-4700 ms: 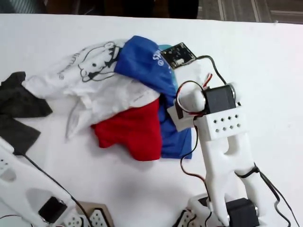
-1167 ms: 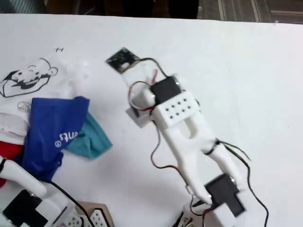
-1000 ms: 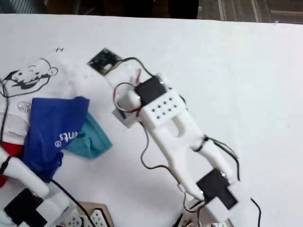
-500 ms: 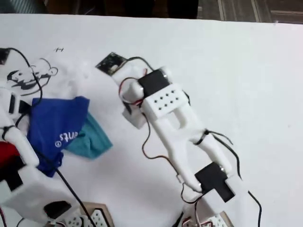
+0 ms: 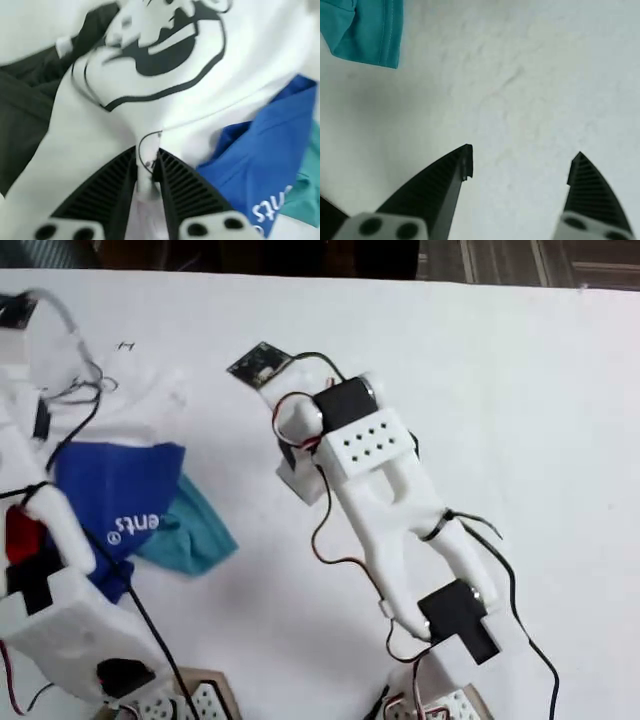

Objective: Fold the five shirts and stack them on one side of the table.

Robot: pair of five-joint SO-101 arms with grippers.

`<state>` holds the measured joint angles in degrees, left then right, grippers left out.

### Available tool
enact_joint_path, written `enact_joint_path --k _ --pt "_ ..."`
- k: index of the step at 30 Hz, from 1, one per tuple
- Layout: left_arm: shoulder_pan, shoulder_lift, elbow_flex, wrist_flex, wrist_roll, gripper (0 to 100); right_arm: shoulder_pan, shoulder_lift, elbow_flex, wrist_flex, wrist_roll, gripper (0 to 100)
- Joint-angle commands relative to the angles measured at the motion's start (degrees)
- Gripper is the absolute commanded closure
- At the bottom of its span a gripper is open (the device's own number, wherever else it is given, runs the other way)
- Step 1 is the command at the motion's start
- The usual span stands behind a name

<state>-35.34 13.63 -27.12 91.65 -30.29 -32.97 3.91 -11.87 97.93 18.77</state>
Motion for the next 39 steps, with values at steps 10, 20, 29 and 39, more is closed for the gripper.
enact_joint_path --k 10,20,29,39 --pt "33.1 -6.8 -30.9 10.1 9.1 97 17.6 -0.3 -2.5 0.6 -3.1 69.3" --pt "57.6 -6.6 -31.9 -2.5 8.8 97 40.5 -0.3 -2.3 0.6 -2.9 69.3" --pt "59.9 -6.7 -10.8 -5.6 9.1 78 45.1 -0.3 -2.2 2.6 -2.1 69.3" --pt "54.0 -7.2 9.4 -3.8 7.1 78 42.5 -0.3 -2.4 2.6 -0.5 69.3"
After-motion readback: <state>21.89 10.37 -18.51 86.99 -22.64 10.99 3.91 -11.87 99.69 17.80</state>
